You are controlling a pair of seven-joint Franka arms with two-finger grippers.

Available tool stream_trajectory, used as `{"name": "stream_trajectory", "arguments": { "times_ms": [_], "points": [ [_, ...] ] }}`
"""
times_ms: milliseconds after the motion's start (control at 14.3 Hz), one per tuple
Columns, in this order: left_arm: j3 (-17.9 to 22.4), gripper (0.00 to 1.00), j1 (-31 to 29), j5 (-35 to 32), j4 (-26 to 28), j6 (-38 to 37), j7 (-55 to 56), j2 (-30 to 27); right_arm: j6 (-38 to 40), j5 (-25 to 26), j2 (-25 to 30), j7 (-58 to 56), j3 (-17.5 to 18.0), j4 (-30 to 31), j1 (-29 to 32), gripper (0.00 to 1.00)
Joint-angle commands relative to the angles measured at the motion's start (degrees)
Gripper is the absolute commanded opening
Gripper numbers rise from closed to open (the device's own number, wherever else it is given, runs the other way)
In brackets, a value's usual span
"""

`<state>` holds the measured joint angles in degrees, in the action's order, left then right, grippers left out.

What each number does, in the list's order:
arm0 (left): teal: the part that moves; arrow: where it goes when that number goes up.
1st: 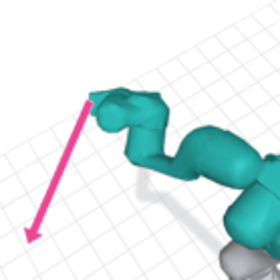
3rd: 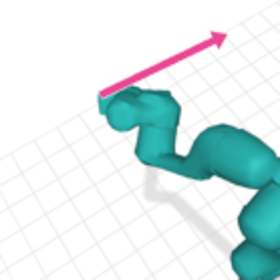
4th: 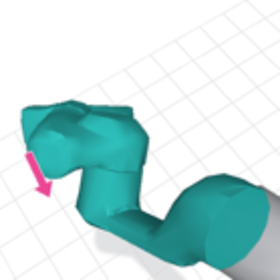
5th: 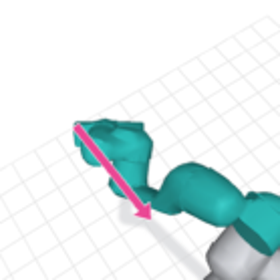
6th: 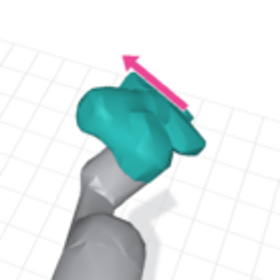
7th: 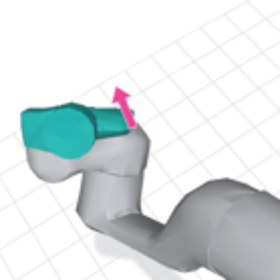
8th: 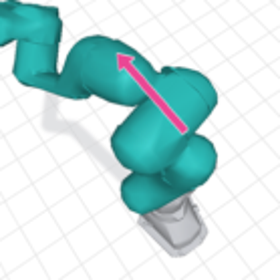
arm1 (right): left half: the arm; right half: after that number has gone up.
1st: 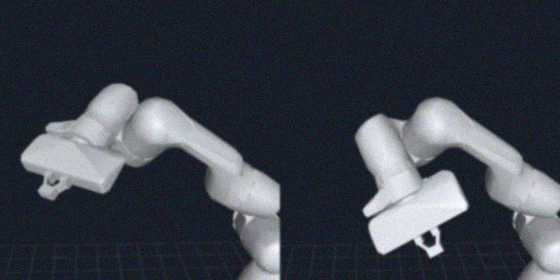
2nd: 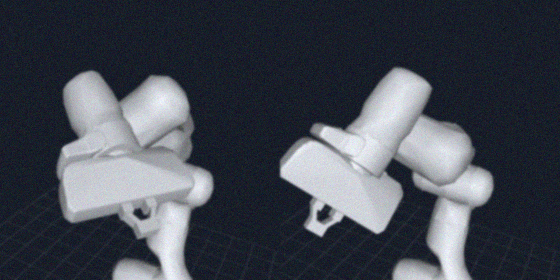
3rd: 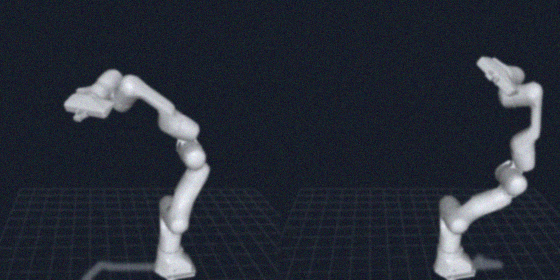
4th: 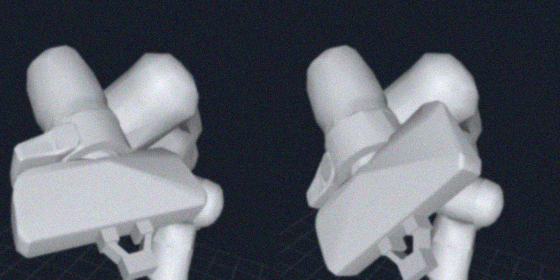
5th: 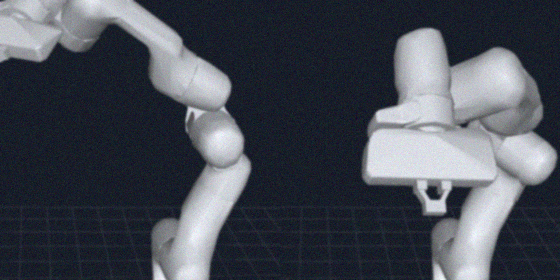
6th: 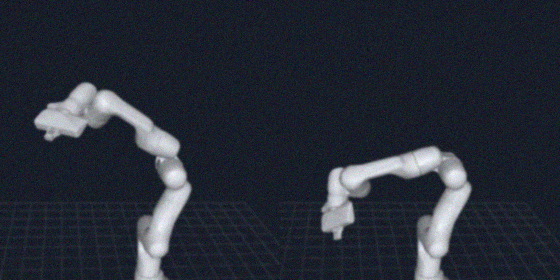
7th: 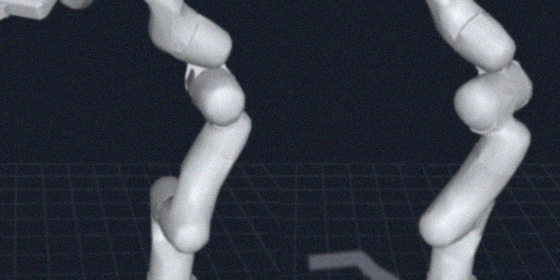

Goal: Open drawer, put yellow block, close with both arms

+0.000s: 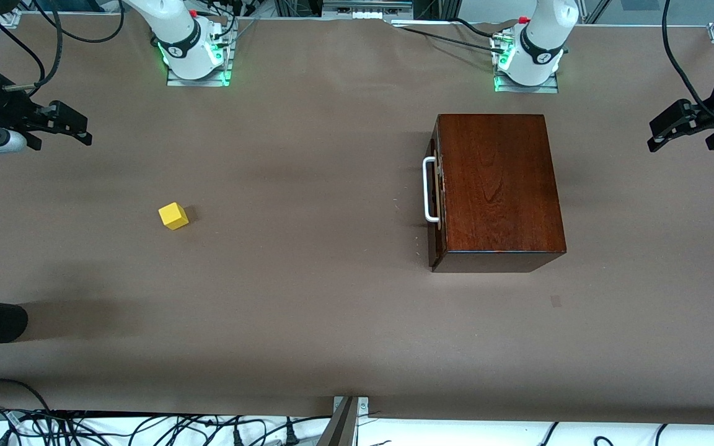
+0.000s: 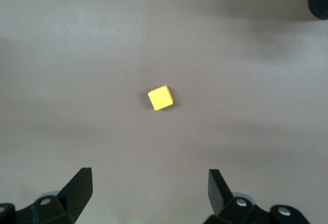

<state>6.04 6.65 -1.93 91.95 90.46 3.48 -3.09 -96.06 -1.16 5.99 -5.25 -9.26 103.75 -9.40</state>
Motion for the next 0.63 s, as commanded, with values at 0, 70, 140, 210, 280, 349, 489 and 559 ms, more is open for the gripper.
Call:
{"name": "stream_trajectory", "arguments": {
  "times_ms": [0, 70, 140, 210, 280, 349, 489, 559],
  "points": [
    [0.2, 1.0, 0.2, -0.2, 1.6, 1.0, -2.3, -1.6, 0.5, 0.8, 0.4, 0.9, 0.1, 0.0, -0.2, 1.0],
    [0.2, 1.0, 0.1, -0.2, 1.4, 0.9, -2.9, -1.6, 0.5, 0.7, 0.4, 0.8, 0.1, 0.1, -0.2, 1.0],
    [0.3, 1.0, 0.0, -0.2, 0.2, 0.9, -2.7, -1.1, 0.5, 0.7, 0.3, 0.9, 0.1, 0.1, -0.2, 1.0],
    [0.3, 1.0, -0.1, -0.2, -0.5, 0.9, -2.9, -0.6, 0.5, 0.7, 0.3, 0.9, 0.1, 0.1, -0.2, 1.0],
    [0.3, 1.0, -0.1, -0.2, -0.5, 0.9, -3.0, -0.4, 0.3, 0.7, 0.2, 0.8, 0.1, 0.0, -0.2, 1.0],
    [0.3, 1.0, -0.1, -0.2, -0.6, 0.9, -2.9, -0.3, 0.1, 0.7, 0.1, 0.7, 0.1, 0.0, -0.2, 1.0],
    [0.3, 1.0, -0.1, -0.1, -0.7, 0.9, -2.8, -0.2, 0.0, 0.4, 0.0, 0.6, 0.1, 0.1, -0.2, 1.0],
    [0.3, 1.0, -0.1, -0.1, -0.8, 0.9, -2.7, -0.1, -0.1, 0.4, 0.0, 0.4, 0.1, 0.1, -0.2, 1.0]
  ]
}}
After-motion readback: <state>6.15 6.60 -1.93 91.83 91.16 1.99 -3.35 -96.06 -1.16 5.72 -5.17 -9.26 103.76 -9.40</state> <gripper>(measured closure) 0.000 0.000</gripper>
